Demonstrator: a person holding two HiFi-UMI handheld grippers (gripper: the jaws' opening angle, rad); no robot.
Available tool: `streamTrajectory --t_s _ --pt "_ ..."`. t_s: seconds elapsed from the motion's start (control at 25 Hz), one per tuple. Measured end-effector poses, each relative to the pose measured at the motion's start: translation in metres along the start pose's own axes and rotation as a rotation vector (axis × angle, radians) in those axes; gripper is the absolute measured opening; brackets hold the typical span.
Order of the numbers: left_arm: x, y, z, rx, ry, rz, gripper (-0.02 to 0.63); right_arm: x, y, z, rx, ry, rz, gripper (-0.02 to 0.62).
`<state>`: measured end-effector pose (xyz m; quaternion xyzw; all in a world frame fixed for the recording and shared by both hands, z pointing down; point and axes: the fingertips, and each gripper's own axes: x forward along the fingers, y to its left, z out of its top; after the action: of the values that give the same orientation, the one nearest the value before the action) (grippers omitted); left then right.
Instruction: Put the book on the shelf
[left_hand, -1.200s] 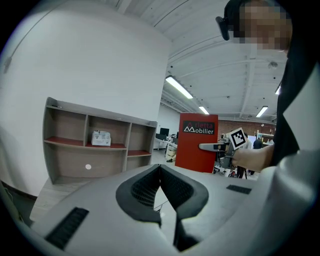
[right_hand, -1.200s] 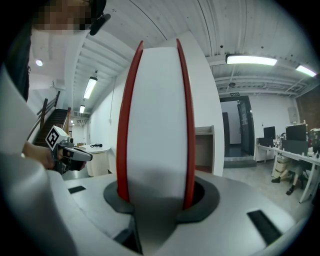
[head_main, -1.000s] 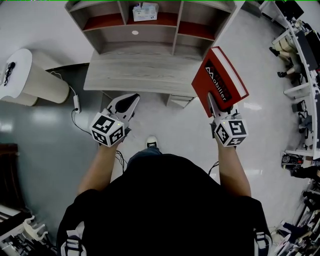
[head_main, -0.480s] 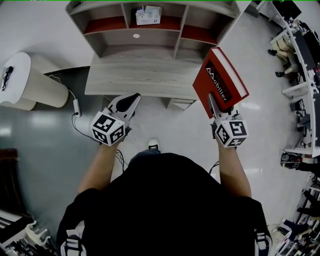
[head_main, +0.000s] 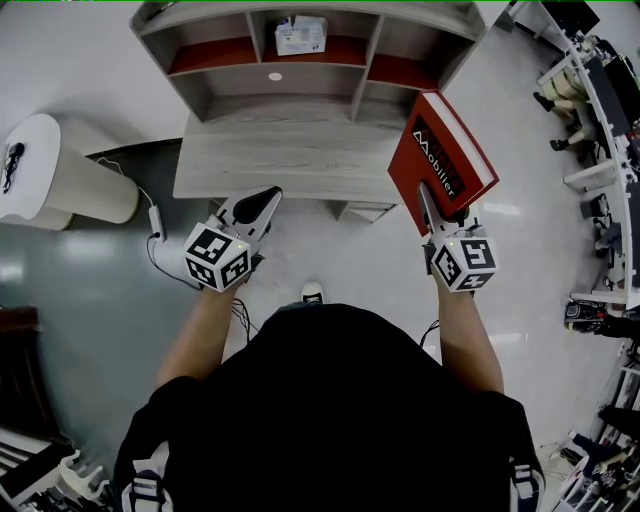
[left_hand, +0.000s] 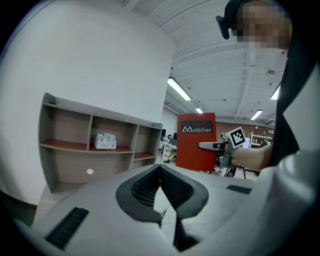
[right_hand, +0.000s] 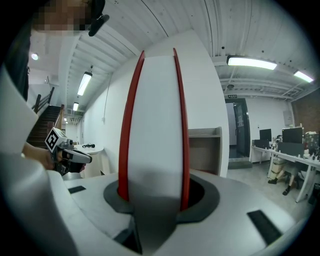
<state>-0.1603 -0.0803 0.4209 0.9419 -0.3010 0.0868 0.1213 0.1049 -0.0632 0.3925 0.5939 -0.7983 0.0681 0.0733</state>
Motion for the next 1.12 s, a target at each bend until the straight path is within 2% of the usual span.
streamTrajectory --t_s 0.64,1.12 --pt "-0.001 0.04 0.004 0.009 0.005 -0.001 0.018 0.035 0.009 0.005 0.006 -0.021 -0.009 0.172" --pt "-0.001 0.055 0.01 0.019 0.007 -0.002 0.018 0.049 0.009 0.007 0.016 -0.029 -0.002 0.166"
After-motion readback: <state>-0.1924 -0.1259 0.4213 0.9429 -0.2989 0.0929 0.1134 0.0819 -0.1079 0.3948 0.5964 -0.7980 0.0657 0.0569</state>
